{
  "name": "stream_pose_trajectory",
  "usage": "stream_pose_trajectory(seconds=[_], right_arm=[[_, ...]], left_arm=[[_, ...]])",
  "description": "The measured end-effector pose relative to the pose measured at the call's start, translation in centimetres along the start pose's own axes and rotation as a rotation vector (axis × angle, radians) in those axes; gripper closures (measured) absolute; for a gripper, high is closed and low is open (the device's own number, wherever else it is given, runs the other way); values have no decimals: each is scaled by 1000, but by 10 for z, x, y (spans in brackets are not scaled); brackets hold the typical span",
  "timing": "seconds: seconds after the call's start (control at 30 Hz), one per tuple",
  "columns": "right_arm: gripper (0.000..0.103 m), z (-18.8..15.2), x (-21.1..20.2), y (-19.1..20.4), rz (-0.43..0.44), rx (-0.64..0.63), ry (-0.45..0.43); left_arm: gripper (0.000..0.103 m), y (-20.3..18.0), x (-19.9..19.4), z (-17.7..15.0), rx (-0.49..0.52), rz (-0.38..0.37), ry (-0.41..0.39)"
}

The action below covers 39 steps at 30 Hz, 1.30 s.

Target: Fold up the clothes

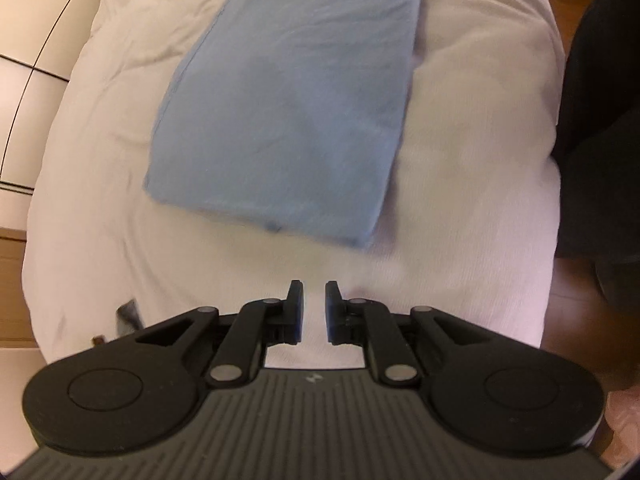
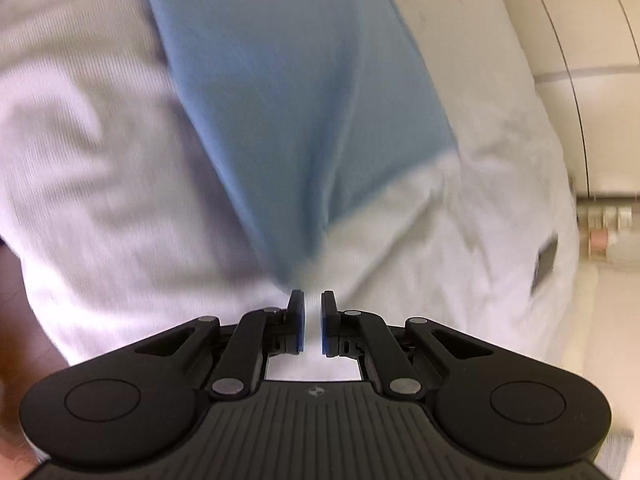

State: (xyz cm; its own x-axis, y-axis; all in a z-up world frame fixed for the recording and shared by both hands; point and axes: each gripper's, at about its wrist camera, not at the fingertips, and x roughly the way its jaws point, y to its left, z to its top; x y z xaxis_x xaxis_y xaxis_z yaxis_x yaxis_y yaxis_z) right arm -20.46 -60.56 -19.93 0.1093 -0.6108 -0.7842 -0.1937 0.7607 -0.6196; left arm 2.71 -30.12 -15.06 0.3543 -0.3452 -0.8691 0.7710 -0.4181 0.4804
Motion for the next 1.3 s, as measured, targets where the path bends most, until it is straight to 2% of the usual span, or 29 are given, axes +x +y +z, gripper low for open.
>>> stream_pose_trajectory(seconds=[0.07, 0.13, 0.17, 0.27, 0.33, 0.43, 0.57, 0.7, 0.87, 0.97, 1.0, 1.03, 1.07, 1.13, 1.3], right_arm=[[93, -4, -4, -3, -5, 43, 34], [83, -2, -14, -6, -7, 100, 44], [82, 1, -21, -7, -8, 132, 43], [80, 27, -56, -3, -4, 246, 10], [74, 54, -75, -3, 6, 316, -20], [68, 104, -105, 6, 33, 404, -63], [62, 173, -140, 28, 55, 516, -59], [58, 227, -165, 52, 108, 606, -34], [57, 272, -187, 74, 160, 678, -28], [57, 293, -192, 84, 165, 702, -37], [56, 300, -193, 88, 160, 703, -50], [55, 307, -194, 91, 155, 704, -63], [54, 314, -196, 96, 155, 700, -84], [47, 331, -201, 109, 159, 682, -119], [46, 367, -202, 141, 144, 643, -159]], left_arm=[[93, 11, -5, -7, 2, 17, -11], [87, 28, -6, -12, 13, 35, -38], [85, 38, -4, -13, 22, 44, -54], [82, 61, 3, -22, 64, 63, -126], [77, 75, 14, -30, 112, 69, -193], [68, 97, 41, -39, 219, 77, -306], [63, 117, 85, -50, 466, 118, -449], [50, 126, 124, -54, 701, 229, -568], [48, 136, 142, -48, 781, 221, -649], [53, 141, 152, -44, 827, 214, -697], [70, 143, 155, -43, 842, 212, -714], [93, 145, 159, -42, 857, 210, -730], [97, 147, 162, -40, 872, 208, -746], [97, 150, 169, -38, 903, 203, -778], [97, 157, 178, -33, 952, 180, -822]])
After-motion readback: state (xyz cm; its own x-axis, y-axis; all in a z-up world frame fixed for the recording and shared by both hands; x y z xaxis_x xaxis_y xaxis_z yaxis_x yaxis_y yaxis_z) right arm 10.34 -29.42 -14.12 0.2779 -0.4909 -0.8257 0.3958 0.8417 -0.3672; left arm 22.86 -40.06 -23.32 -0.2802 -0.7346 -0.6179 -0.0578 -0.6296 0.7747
